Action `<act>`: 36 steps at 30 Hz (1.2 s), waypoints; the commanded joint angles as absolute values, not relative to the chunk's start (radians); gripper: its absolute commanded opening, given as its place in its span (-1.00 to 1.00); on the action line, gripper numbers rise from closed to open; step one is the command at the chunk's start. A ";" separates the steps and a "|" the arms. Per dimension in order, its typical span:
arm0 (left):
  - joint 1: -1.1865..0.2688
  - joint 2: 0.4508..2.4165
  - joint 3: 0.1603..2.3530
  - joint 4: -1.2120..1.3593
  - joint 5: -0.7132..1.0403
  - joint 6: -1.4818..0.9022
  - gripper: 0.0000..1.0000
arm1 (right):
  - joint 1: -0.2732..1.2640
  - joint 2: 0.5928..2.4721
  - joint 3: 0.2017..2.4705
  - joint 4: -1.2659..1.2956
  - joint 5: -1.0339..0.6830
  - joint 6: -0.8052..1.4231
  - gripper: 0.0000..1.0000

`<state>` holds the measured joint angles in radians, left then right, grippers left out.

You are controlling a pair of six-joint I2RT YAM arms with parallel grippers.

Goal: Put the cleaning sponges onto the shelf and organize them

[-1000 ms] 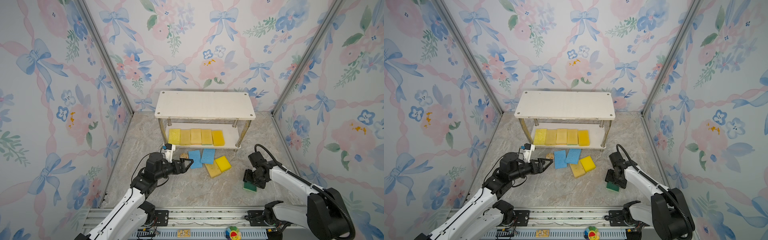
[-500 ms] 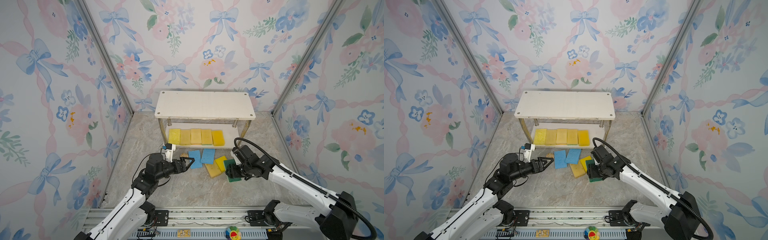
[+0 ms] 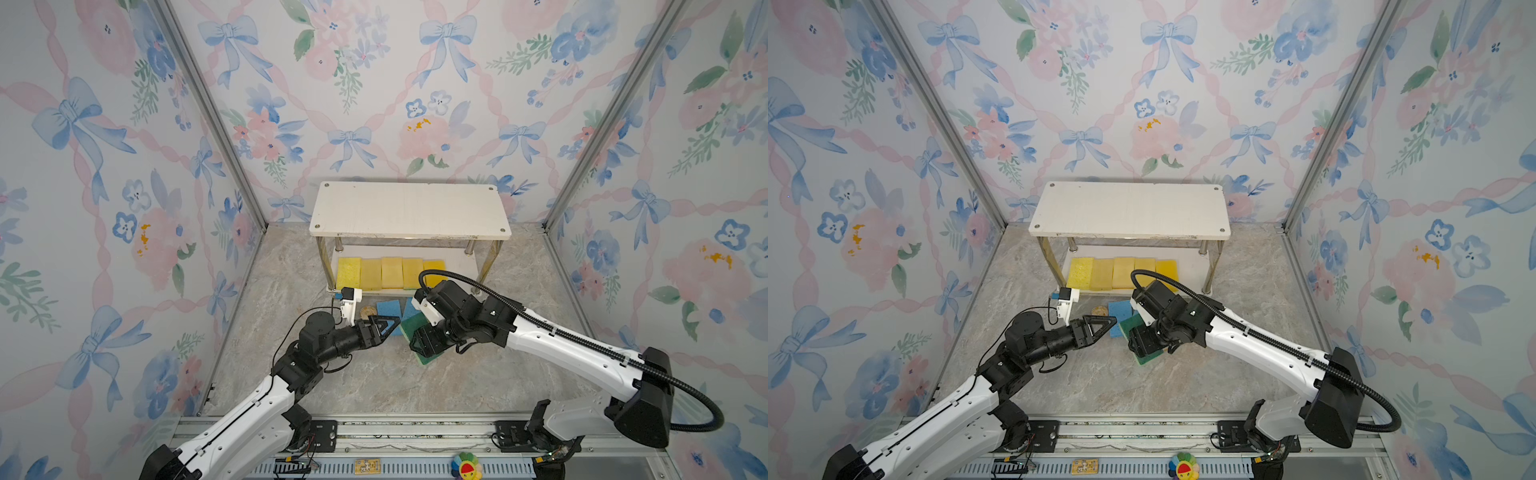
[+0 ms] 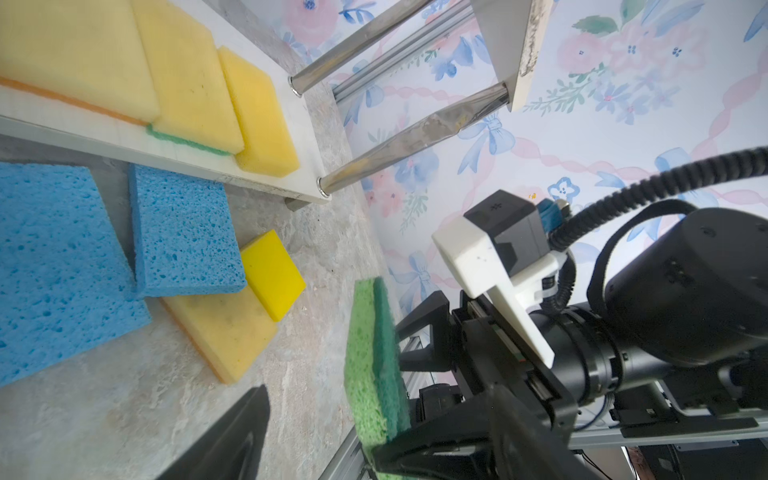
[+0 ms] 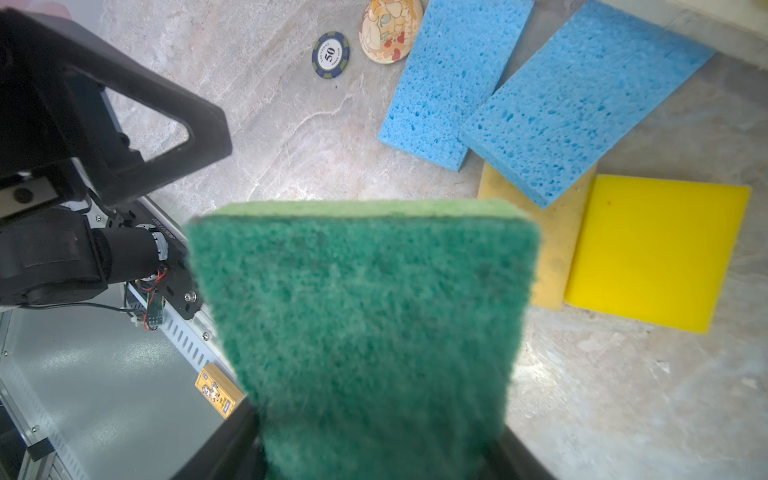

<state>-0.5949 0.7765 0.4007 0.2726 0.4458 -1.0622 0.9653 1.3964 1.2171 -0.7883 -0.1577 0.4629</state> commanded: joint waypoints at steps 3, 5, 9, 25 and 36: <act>-0.610 0.790 0.386 0.312 0.422 -1.080 0.56 | 0.999 1.407 1.259 -0.768 -0.175 0.465 0.34; -0.619 0.799 0.387 0.313 0.417 -1.080 0.53 | 1.006 1.405 1.263 -0.767 -0.172 0.468 0.34; -0.642 0.817 0.389 0.320 0.400 -1.083 0.47 | 1.015 1.398 1.270 -0.769 -0.165 0.472 0.33; -0.693 0.855 0.411 0.344 0.387 -1.085 -0.53 | 1.034 1.391 1.288 -0.782 -0.149 0.469 0.33; -0.693 0.850 0.415 0.340 0.376 -1.076 -1.00 | 1.032 1.336 1.280 -0.783 -0.142 0.470 0.94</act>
<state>-0.6891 0.8543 0.4004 0.3351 0.3882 -1.0969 1.0233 1.3926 1.2594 -0.7742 -0.1501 0.4694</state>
